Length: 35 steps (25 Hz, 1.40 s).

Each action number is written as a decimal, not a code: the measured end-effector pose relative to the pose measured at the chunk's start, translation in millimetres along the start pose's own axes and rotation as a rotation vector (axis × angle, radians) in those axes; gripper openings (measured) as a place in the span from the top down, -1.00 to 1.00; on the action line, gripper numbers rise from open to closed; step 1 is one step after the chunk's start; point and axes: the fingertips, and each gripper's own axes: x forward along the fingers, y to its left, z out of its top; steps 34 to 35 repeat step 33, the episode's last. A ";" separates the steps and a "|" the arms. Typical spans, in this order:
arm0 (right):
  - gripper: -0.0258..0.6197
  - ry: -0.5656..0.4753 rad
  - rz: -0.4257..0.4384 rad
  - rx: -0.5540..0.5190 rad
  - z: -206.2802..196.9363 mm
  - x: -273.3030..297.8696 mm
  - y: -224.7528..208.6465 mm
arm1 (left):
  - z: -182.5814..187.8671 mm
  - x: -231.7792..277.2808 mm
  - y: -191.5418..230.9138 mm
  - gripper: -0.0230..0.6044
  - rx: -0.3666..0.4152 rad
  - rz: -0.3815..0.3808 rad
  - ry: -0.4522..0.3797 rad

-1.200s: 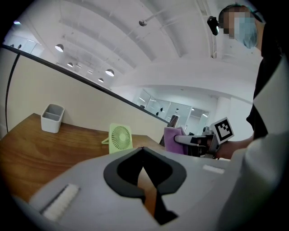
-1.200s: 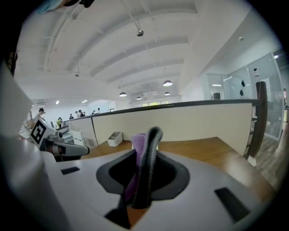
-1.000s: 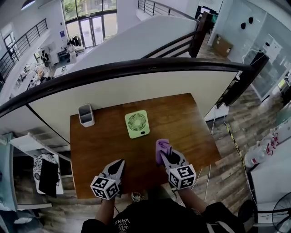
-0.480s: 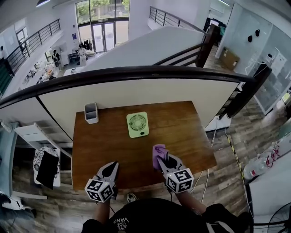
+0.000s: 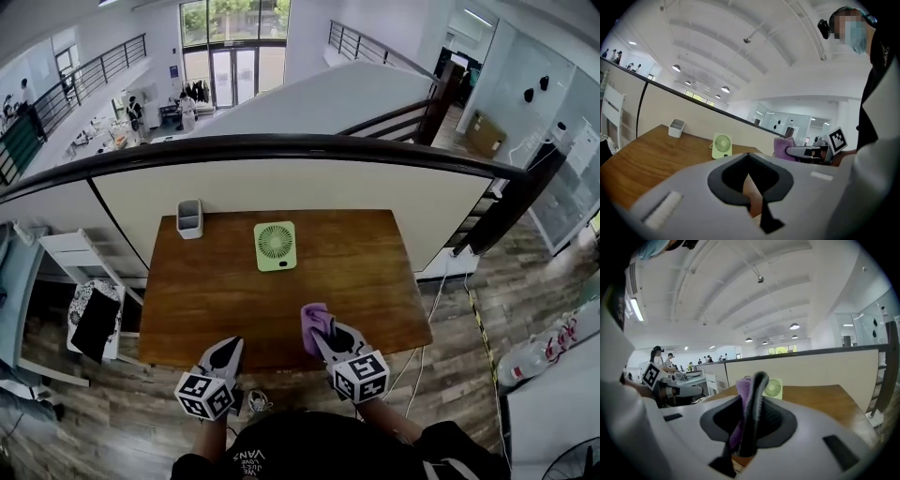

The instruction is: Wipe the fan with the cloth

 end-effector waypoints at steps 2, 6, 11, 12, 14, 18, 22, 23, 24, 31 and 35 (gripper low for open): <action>0.63 0.001 0.017 -0.005 -3.1 -7.7 1.2 | -1.7 -4.0 -11.0 0.89 0.000 0.011 -0.009; 0.63 -0.002 0.051 -0.012 -8.4 -20.7 5.4 | -5.8 -13.7 -28.0 0.89 0.010 0.033 -0.022; 0.63 -0.010 0.081 -0.028 -15.0 -33.4 11.2 | -15.6 -22.1 -44.0 0.89 0.008 0.059 -0.042; 0.63 -0.010 0.086 -0.029 -16.3 -35.5 12.2 | -17.9 -23.1 -47.2 0.89 0.006 0.061 -0.044; 0.63 -0.013 0.094 -0.031 -17.2 -40.2 13.3 | -21.9 -24.1 -54.4 0.89 0.004 0.061 -0.043; 0.63 -0.011 0.106 -0.037 -19.2 -49.3 11.1 | -27.8 -23.1 -66.5 0.89 0.003 0.061 -0.038; 0.63 -0.008 0.117 -0.044 -22.3 -55.1 11.3 | -29.9 -23.3 -72.4 0.89 0.008 0.064 -0.042; 0.63 -0.009 0.118 -0.045 -23.1 -56.7 10.8 | -30.4 -23.1 -74.3 0.89 0.009 0.063 -0.043; 0.63 -0.009 0.119 -0.044 -23.8 -58.2 10.1 | -31.1 -22.7 -76.2 0.89 0.011 0.063 -0.043; 0.63 -0.006 0.126 -0.042 -26.5 -61.5 7.4 | -34.3 -18.6 -82.4 0.89 0.010 0.058 -0.040; 0.63 -0.004 0.126 -0.039 -27.1 -62.0 6.8 | -34.7 -17.8 -83.4 0.89 0.009 0.056 -0.039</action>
